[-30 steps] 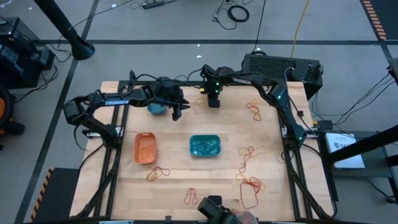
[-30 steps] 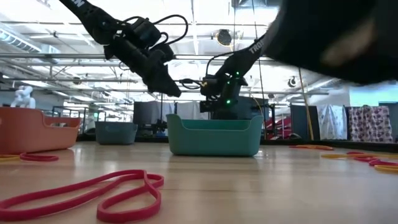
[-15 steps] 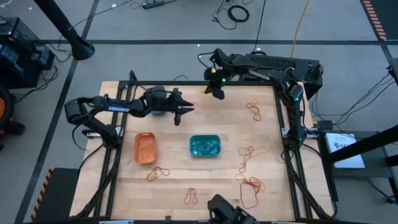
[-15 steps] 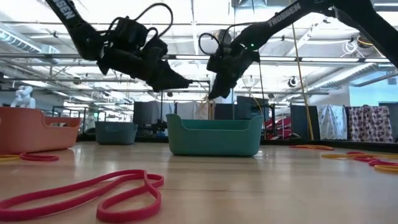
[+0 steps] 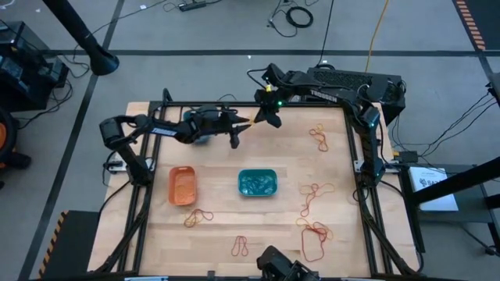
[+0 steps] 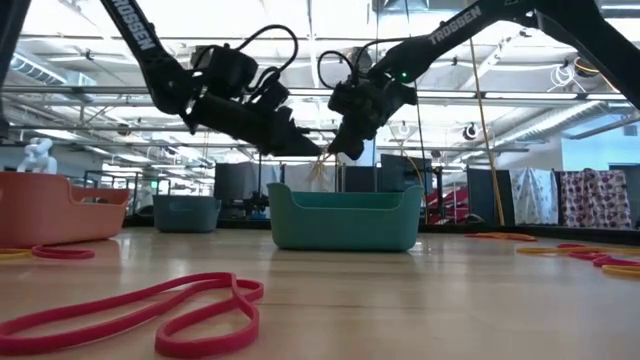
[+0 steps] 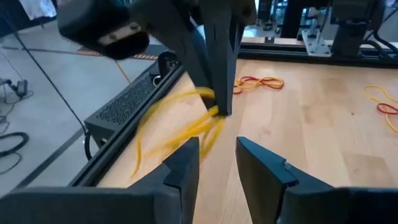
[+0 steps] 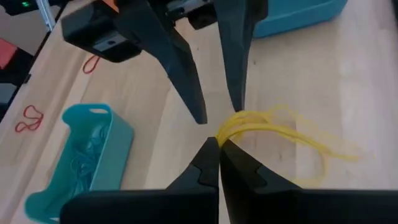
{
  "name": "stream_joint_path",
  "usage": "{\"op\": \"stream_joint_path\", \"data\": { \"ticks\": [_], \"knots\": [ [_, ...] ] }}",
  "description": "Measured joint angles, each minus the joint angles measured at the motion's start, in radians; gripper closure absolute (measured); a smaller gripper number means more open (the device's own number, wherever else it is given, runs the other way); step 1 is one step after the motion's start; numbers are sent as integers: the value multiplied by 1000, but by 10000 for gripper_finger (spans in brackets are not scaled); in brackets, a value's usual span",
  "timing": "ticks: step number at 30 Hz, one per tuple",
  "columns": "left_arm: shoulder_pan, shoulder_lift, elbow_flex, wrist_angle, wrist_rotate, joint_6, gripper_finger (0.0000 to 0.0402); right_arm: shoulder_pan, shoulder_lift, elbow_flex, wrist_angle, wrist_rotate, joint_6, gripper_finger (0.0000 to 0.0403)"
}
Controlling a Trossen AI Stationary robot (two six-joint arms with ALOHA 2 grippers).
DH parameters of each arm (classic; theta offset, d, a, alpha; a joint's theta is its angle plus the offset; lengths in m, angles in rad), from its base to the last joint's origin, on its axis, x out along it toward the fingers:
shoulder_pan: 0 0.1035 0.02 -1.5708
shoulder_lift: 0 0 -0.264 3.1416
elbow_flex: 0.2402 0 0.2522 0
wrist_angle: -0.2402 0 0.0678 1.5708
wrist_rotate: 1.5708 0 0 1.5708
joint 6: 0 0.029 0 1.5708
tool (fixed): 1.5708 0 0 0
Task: Sort rubber bands into baskets
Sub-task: Put the yellow rubber band into the orange bin
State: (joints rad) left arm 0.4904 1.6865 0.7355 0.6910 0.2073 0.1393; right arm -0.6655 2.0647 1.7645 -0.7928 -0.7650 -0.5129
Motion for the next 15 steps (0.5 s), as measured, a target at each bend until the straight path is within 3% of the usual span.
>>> {"op": "stream_joint_path", "data": {
  "ticks": [8,15],
  "knots": [
    [0,6,11,4,-43,7,290,5,0,0,-11,-100,-4,402],
    [0,6,11,-1,-39,1,290,5,0,1,-13,-102,2,398]
  ]
}}
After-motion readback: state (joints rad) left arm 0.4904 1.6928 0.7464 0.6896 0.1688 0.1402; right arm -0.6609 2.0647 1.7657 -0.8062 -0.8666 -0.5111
